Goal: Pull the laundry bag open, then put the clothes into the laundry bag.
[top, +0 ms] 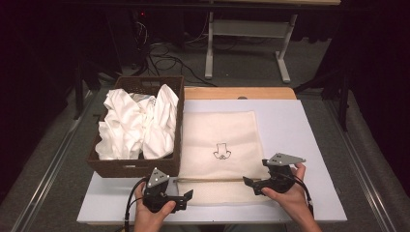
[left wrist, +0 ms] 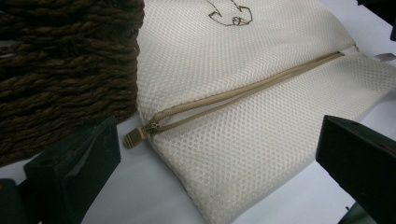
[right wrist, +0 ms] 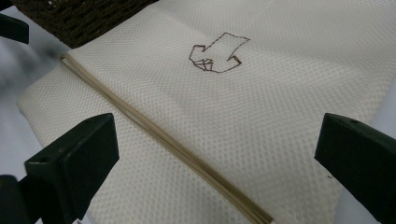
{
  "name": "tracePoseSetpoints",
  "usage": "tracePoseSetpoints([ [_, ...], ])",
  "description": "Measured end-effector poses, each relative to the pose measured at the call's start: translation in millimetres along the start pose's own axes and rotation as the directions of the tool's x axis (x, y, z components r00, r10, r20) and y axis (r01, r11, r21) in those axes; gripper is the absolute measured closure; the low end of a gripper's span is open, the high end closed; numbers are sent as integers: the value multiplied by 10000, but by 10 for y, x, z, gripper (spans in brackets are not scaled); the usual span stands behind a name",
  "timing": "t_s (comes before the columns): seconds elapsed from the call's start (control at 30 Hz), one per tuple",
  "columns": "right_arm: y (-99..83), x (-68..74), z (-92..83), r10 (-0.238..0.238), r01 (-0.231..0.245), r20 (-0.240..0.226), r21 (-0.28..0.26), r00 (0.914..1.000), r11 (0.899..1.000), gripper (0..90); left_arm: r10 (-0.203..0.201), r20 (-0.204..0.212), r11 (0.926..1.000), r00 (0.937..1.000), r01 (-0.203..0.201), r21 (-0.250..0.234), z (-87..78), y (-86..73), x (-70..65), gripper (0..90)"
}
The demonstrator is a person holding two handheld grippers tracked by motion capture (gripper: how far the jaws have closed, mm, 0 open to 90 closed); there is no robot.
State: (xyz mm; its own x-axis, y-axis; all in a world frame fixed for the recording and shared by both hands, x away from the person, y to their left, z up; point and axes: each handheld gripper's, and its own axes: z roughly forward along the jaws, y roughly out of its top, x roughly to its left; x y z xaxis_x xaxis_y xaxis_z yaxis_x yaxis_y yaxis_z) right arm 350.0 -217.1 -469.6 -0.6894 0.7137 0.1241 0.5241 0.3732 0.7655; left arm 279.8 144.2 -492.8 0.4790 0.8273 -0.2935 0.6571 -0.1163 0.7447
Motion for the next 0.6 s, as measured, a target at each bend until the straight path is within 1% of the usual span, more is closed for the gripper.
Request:
tracePoseSetpoints([
  [0.1, 85, -10, 95, -280, 287, -278, 256, 9992, 9993, 3, -12, -35, 10000, 10000, 12, -58, -24, -17, 11, 5],
  [0.2, 172, -33, 181, -468, 484, -294, 531, 9985, 9974, 3, -64, -146, 10000, 9999, 64, -5, -29, -29, 36, 5],
  [0.23, 201, -34, 200, -442, 461, -358, 548, 9984, 9974, 3, -159, -177, 9999, 9997, 159, -9, -31, -36, 49, 5],
  [0.27, 265, -48, 236, -630, 654, -430, 567, 9971, 9962, 3, -154, -214, 9999, 9997, 154, 3, -34, -39, 55, 5],
  [0.37, 373, -52, 302, -845, 882, -589, 632, 9947, 9941, 3, -165, -187, 9999, 9997, 164, -38, -51, -42, 56, 5],
  [0.43, 421, -47, 379, -1055, 1108, -736, 728, 9917, 9912, 3, -96, -119, 9999, 9999, 95, -104, -66, -47, 38, 5],
  [0.5, 446, -24, 464, -1230, 1301, -778, 941, 9894, 9870, 3, -13, -150, 9999, 9999, 12, -124, -84, -58, 19, 5],
  [0.57, 455, 14, 546, -1432, 1537, -1011, 1052, 9845, 9825, 3, -19, -159, 9998, 9999, 16, -190, -107, -66, 15, 5],
  [0.6, 454, 39, 585, -1652, 1774, -1067, 1170, 9805, 9772, 3, -19, -219, 9998, 9998, 15, -188, -122, -67, 19, 5],
])
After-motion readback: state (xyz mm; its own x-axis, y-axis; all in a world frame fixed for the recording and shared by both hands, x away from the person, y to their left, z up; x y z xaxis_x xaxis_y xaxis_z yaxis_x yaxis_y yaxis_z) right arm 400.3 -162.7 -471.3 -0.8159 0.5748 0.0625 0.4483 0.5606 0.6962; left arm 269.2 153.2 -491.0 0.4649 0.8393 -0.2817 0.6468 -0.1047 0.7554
